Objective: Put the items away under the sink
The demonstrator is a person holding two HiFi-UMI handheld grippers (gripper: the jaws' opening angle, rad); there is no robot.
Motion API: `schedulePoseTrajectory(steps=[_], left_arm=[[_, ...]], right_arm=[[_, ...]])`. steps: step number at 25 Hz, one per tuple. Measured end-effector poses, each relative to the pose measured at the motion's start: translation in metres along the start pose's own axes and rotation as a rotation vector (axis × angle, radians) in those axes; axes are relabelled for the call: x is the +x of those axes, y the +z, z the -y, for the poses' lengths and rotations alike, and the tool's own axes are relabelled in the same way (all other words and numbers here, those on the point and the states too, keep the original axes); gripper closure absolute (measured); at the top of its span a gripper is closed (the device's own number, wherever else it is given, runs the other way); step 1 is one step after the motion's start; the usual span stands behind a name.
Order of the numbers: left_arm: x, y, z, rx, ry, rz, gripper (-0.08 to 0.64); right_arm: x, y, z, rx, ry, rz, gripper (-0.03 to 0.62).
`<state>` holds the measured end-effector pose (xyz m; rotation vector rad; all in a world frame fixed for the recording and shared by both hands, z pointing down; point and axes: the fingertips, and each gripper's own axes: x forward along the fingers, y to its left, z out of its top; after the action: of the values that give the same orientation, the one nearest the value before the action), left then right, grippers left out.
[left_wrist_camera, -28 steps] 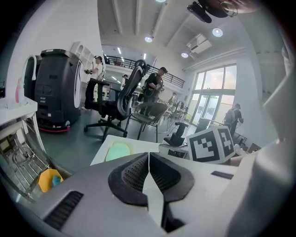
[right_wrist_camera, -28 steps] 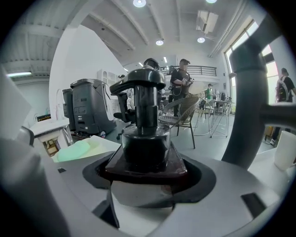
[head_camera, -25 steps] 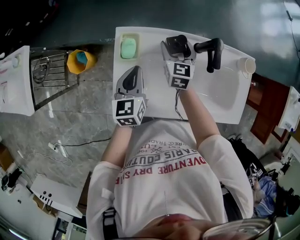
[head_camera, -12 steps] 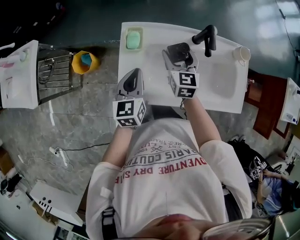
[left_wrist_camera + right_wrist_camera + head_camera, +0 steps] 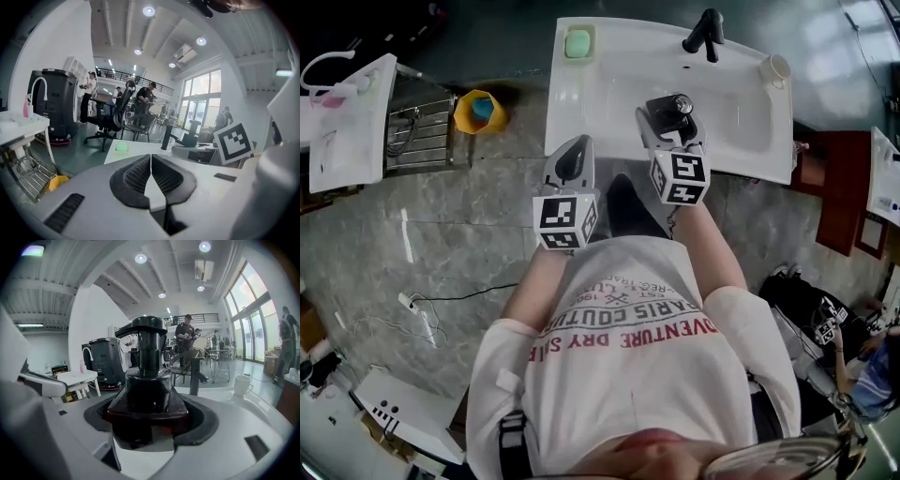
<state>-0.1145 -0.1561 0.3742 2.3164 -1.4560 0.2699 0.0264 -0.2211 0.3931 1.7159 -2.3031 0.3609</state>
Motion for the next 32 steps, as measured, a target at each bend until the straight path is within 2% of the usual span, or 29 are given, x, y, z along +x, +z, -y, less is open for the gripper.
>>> schedulePoseTrajectory(steps=[4, 8, 14, 18, 22, 27, 32], left_arm=[[-0.045, -0.021, 0.014, 0.011, -0.006, 0.001, 0.532], [-0.078, -0.050, 0.018, -0.007, 0.011, -0.039, 0.532], [-0.095, -0.083, 0.031, -0.049, 0.044, -0.077, 0.532], [-0.087, -0.103, 0.040, -0.075, 0.072, -0.084, 0.532], [-0.071, -0.139, 0.047, -0.092, 0.092, -0.085, 0.532], [-0.042, -0.207, 0.049, -0.061, 0.107, -0.070, 0.532], [-0.007, -0.284, 0.027, -0.048, 0.123, -0.047, 0.532]], right_arm=[[-0.052, -0.016, -0.018, 0.018, -0.017, 0.005, 0.218], [-0.092, -0.038, -0.034, 0.026, -0.006, -0.022, 0.218], [-0.129, -0.082, -0.039, 0.018, 0.039, -0.094, 0.219], [-0.137, -0.116, -0.029, 0.036, 0.054, -0.144, 0.219], [-0.137, -0.162, -0.022, 0.023, 0.097, -0.179, 0.219], [-0.120, -0.238, -0.017, -0.021, 0.162, -0.195, 0.219], [-0.081, -0.319, -0.016, -0.033, 0.190, -0.181, 0.219]])
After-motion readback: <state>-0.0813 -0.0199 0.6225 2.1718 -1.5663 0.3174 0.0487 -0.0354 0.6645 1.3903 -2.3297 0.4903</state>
